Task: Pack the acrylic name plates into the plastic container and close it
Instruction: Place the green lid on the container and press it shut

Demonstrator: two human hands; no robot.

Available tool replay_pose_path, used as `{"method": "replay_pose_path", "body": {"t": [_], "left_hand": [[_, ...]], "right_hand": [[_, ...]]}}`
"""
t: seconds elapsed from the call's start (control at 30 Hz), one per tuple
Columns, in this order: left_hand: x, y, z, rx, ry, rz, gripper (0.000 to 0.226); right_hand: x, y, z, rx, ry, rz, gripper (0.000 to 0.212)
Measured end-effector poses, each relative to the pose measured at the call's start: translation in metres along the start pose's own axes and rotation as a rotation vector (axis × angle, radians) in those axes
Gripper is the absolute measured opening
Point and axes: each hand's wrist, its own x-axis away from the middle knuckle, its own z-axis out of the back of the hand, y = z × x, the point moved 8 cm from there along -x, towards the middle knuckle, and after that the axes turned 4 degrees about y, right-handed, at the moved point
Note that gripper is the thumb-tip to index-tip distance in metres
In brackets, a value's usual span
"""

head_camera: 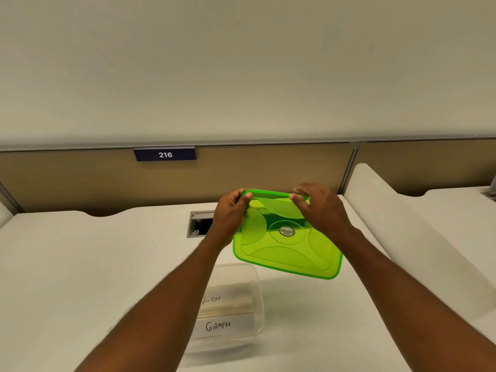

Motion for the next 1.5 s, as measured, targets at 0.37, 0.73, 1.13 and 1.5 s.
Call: {"method": "replay_pose_path", "body": {"t": [0.37,0.73,1.13,1.5], "left_hand": [[0.0,-0.037,0.052,-0.159,0.257,0.379,0.026],[0.033,-0.025,0.121,-0.978,0.299,0.108,0.057],[0.071,-0.081,0.159,-1.274,0.146,0.187,0.044],[0.086,-0.105,0.172,-1.243,0.158,0.19,0.044]], "right_hand": [[0.045,0.049,-0.035,-0.589,-0.149,-0.699,0.024],[0.071,0.003,-0.101,-0.6,-0.241,-0.726,0.026],[0.109,-0.024,-0.143,-0.368,-0.327,-0.652,0.038],[0.135,-0.021,-0.169,-0.43,-0.256,-0.807,0.039]]}}
